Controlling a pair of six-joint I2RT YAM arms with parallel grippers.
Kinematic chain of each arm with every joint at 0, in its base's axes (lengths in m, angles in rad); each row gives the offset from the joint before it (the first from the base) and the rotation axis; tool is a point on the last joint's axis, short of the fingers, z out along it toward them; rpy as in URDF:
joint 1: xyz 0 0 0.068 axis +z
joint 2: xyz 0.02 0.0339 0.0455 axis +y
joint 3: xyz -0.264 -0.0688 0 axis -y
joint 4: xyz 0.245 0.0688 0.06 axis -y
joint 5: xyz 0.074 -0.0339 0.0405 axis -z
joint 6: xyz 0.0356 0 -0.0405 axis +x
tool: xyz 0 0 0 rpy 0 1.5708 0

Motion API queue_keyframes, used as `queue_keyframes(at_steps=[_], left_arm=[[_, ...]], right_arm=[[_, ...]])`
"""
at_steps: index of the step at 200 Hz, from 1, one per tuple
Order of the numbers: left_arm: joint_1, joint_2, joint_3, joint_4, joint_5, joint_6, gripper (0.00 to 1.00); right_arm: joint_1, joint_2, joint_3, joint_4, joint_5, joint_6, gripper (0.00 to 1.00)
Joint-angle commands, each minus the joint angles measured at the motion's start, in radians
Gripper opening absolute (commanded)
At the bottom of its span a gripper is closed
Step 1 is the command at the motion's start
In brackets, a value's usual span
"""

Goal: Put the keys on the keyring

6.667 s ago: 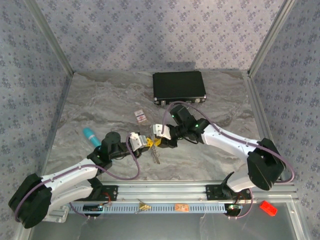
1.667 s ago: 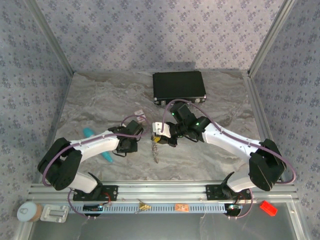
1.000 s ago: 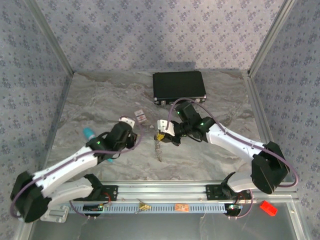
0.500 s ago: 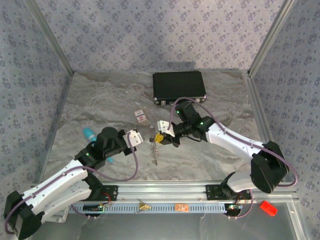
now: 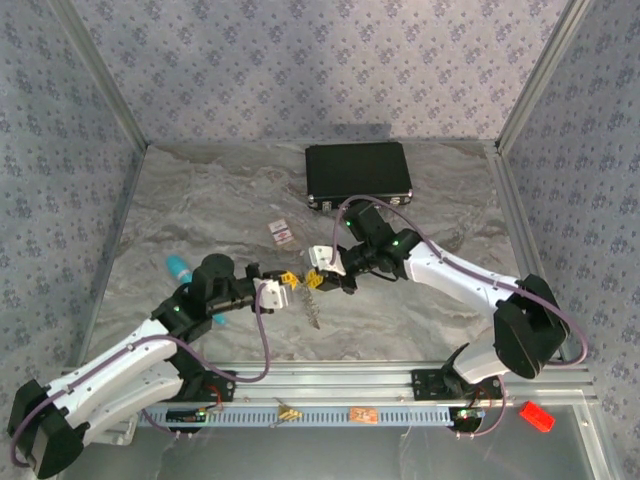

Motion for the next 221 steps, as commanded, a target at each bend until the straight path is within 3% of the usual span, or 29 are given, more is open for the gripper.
queue_keyframes(at_steps=[1,221], left_arm=[[0.001,0.015,0.004,0.003,0.072,0.052,0.00],[-0.047,0.041,0.037,-0.063,0.099,0.158,0.00]], right_arm=[[-0.002,0.018,0.047,-0.029,-0.045,-0.033,0.00],[-0.026,0.104,0.156,-0.151,-0.106,-0.056,0.00]])
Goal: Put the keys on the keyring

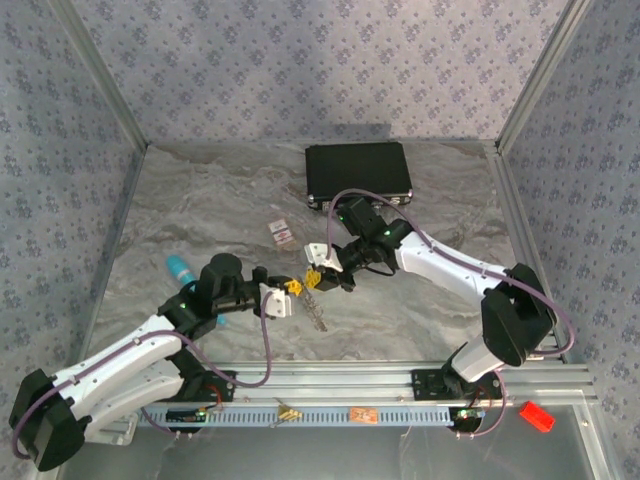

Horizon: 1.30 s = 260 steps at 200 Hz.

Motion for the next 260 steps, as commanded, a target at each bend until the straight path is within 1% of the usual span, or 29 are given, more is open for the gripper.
queue_keyframes(at_steps=[1,82,112,129,134,157,172,181,207,223,239,249,260], left_arm=[[-0.023,-0.009,0.037,-0.046,0.056,0.045,0.00],[-0.034,-0.021,0.041,-0.064,0.051,0.060,0.00],[-0.036,-0.020,0.029,-0.061,0.009,0.065,0.00],[-0.036,-0.019,0.019,-0.038,-0.026,0.052,0.00],[-0.036,-0.021,0.016,-0.028,-0.036,0.046,0.00],[-0.036,-0.028,0.000,0.008,-0.068,0.014,0.00],[-0.036,-0.038,-0.006,0.019,-0.078,-0.007,0.13],[-0.036,-0.044,-0.012,0.023,-0.080,-0.019,0.19],[-0.036,-0.079,-0.021,0.002,-0.095,-0.057,0.23],[-0.036,-0.109,-0.028,-0.021,-0.108,-0.081,0.29],[-0.038,-0.139,-0.029,-0.045,-0.134,-0.127,0.33],[-0.035,-0.156,-0.026,-0.057,-0.150,-0.185,0.34],[-0.035,-0.174,-0.015,-0.058,-0.186,-0.321,0.38]], right_arm=[[-0.013,0.019,0.061,-0.014,-0.043,-0.004,0.00],[-0.017,0.037,0.102,-0.051,-0.059,-0.015,0.00],[-0.028,0.005,0.078,0.003,-0.095,0.002,0.00],[-0.034,-0.008,0.078,0.027,-0.111,0.016,0.00],[-0.037,-0.009,0.043,0.034,-0.115,0.022,0.00],[-0.038,-0.017,0.031,0.055,-0.120,0.038,0.00],[-0.038,-0.020,0.022,0.071,-0.121,0.052,0.00],[-0.038,-0.023,0.017,0.085,-0.118,0.061,0.00],[-0.040,-0.034,0.003,0.115,-0.116,0.079,0.00],[-0.042,-0.039,-0.002,0.124,-0.117,0.085,0.00],[-0.043,-0.042,-0.006,0.128,-0.110,0.086,0.00],[-0.041,-0.044,-0.007,0.132,-0.105,0.088,0.00],[-0.041,-0.045,-0.008,0.136,-0.097,0.087,0.00]])
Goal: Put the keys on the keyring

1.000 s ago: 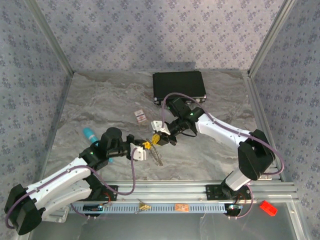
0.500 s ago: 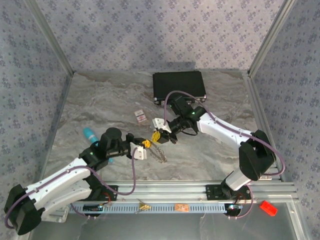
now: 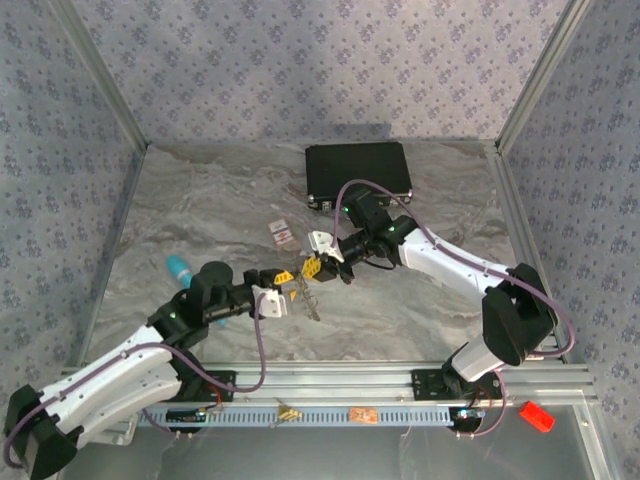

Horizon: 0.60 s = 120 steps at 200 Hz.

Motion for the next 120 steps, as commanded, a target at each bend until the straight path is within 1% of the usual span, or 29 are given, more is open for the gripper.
queue_keyframes(at_steps=[1,10,22,32,57,81,98,120], left_arm=[[-0.006,-0.041,0.008,-0.026,-0.062,-0.229,0.38],[-0.006,-0.042,0.026,-0.032,-0.091,-0.343,0.38],[0.001,-0.030,0.051,-0.065,-0.079,-0.451,0.38],[0.006,-0.017,0.060,-0.080,-0.055,-0.527,0.39],[0.018,0.009,0.057,-0.061,-0.039,-0.689,0.45],[0.037,0.034,0.055,-0.026,-0.010,-0.762,0.45],[0.043,0.045,0.045,0.010,0.004,-0.787,0.45],[0.046,0.059,0.037,0.042,0.013,-0.801,0.41]], right_arm=[[-0.003,-0.038,-0.008,0.031,-0.015,0.020,0.00],[-0.002,-0.038,-0.008,0.030,-0.010,0.021,0.00],[0.003,-0.038,-0.008,0.029,0.006,0.017,0.00],[0.007,-0.038,-0.008,0.028,0.013,0.014,0.00],[0.013,-0.037,-0.008,0.029,0.029,0.011,0.00],[0.023,-0.035,-0.002,0.019,0.060,0.008,0.00],[0.030,-0.034,-0.006,0.017,0.073,0.006,0.00],[0.037,-0.030,-0.005,0.015,0.078,0.004,0.00]])
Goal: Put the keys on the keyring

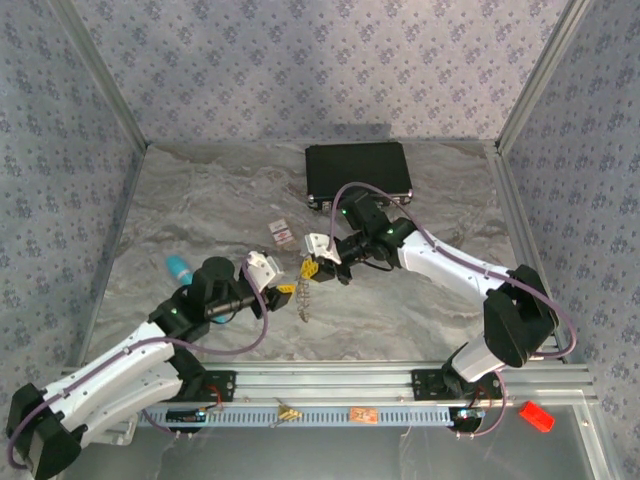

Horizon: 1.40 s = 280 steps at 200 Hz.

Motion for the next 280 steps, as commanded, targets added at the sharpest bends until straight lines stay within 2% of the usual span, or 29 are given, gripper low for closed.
queue_keyframes(at_steps=[1,38,59,148,191,255,280], left_arm=[[0.007,0.009,0.016,0.065,0.037,-0.078,0.41],[0.006,0.042,0.032,0.068,0.080,-0.072,0.39],[0.007,0.055,0.033,0.069,0.082,-0.063,0.34],[0.006,0.075,0.037,0.105,0.101,-0.049,0.23],[0.007,0.079,0.036,0.111,0.110,-0.048,0.22],[0.003,0.061,0.024,0.137,0.110,-0.047,0.00],[0.001,0.052,0.024,0.127,0.078,-0.092,0.00]], right_arm=[[0.010,-0.021,0.000,0.000,0.004,-0.001,0.00],[0.016,-0.014,0.007,0.001,0.004,-0.002,0.00],[0.020,-0.012,0.010,-0.003,0.000,-0.002,0.00],[0.032,0.006,0.027,-0.029,0.002,-0.015,0.00],[0.039,0.008,0.030,-0.034,0.009,-0.020,0.00],[0.040,0.006,0.026,-0.026,0.024,-0.011,0.00],[0.019,-0.017,-0.003,0.018,0.045,0.025,0.17]])
